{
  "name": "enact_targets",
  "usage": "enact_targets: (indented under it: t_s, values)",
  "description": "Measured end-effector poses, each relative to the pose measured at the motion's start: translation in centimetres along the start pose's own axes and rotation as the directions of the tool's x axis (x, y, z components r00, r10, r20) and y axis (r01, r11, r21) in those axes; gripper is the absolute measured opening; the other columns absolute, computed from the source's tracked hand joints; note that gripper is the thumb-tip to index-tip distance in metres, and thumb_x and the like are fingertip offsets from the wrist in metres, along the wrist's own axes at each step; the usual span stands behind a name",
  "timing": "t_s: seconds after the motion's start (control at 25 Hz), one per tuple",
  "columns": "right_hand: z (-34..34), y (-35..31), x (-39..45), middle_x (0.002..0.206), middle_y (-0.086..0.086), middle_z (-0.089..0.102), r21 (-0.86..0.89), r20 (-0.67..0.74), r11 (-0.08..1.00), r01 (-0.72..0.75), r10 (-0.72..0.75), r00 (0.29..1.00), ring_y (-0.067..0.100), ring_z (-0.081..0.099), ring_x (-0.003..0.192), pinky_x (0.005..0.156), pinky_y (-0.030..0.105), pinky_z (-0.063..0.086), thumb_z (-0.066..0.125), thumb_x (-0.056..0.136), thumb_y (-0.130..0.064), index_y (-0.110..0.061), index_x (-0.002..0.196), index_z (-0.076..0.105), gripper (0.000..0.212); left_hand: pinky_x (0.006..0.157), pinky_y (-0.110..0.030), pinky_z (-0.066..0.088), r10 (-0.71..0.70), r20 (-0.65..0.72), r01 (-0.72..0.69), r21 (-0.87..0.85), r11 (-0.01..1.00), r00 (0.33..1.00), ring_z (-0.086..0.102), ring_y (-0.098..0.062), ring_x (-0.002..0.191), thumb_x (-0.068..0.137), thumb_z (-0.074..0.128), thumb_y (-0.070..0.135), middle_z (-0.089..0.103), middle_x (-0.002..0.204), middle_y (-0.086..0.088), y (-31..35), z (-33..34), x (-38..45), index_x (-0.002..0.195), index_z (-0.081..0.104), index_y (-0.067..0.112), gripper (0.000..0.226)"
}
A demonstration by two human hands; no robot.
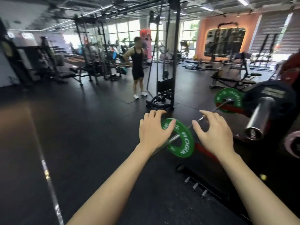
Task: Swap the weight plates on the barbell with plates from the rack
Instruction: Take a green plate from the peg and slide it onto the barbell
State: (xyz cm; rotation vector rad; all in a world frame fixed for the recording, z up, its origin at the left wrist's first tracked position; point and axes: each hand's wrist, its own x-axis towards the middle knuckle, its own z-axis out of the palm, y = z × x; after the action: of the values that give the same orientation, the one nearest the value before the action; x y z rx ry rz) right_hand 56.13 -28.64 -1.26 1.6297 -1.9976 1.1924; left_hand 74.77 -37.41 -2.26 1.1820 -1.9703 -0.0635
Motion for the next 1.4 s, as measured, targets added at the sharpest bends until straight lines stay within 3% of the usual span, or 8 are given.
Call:
enact_targets:
  t_s: [0.32, 0.6, 1.08, 1.4]
  values:
    - [14.9, -14.0, 3.3, 0.110, -0.002, 0.062, 0.148, 0.134, 0.973, 0.175, -0.195, 0.972, 0.022, 0.054, 0.105, 0.080, 0.038, 0.049, 0.059, 0.087, -0.050, -0.023, 0.125, 0.057, 0.047, 0.091, -0.040, 0.040, -0.195, -0.137, 0.216, 0.155, 0.964, 0.971, 0.049, -0.020, 0.107, 0.089, 0.049, 0.065, 0.057, 0.115, 0.007, -17.0, -7.9, 1.6, 0.124, 0.055, 0.030, 0.049]
    - [25.9, -21.0, 8.8, 0.113, -0.004, 0.060, 0.146, 0.148, 0.971, 0.188, -0.209, 0.966, 0.019, 0.053, 0.106, 0.076, 0.037, 0.049, 0.056, 0.088, -0.053, -0.025, 0.127, 0.056, 0.048, 0.089, -0.039, 0.040, -0.185, -0.136, 0.211, 0.209, 0.955, 0.973, 0.049, -0.020, 0.107, 0.089, 0.047, 0.067, 0.057, 0.114, 0.007, -28.6, -9.2, 8.4, 0.124, 0.055, 0.031, 0.051]
    - [42.7, -13.5, 25.2, 0.116, -0.006, 0.058, -0.043, 0.102, 0.998, 0.039, -0.034, 0.994, 0.018, 0.049, 0.110, 0.079, 0.038, 0.050, 0.051, 0.089, -0.056, -0.026, 0.132, 0.051, 0.053, 0.092, -0.038, 0.038, -0.069, 0.001, 0.068, 0.082, 0.994, 0.998, 0.049, -0.020, 0.110, 0.090, 0.051, 0.062, 0.056, 0.116, 0.006, -38.3, 6.9, 29.4, 0.126, 0.055, 0.029, 0.050]
    - [54.9, -6.9, 40.7, 0.119, -0.007, 0.058, -0.155, 0.061, 0.985, -0.077, 0.088, 0.994, 0.015, 0.049, 0.110, 0.077, 0.035, 0.048, 0.049, 0.090, -0.058, -0.027, 0.134, 0.049, 0.054, 0.092, -0.038, 0.040, 0.067, 0.105, -0.068, 0.011, 0.998, 0.992, 0.048, -0.020, 0.111, 0.090, 0.047, 0.064, 0.057, 0.121, 0.006, -43.9, 20.3, 48.8, 0.130, 0.053, 0.028, 0.054]
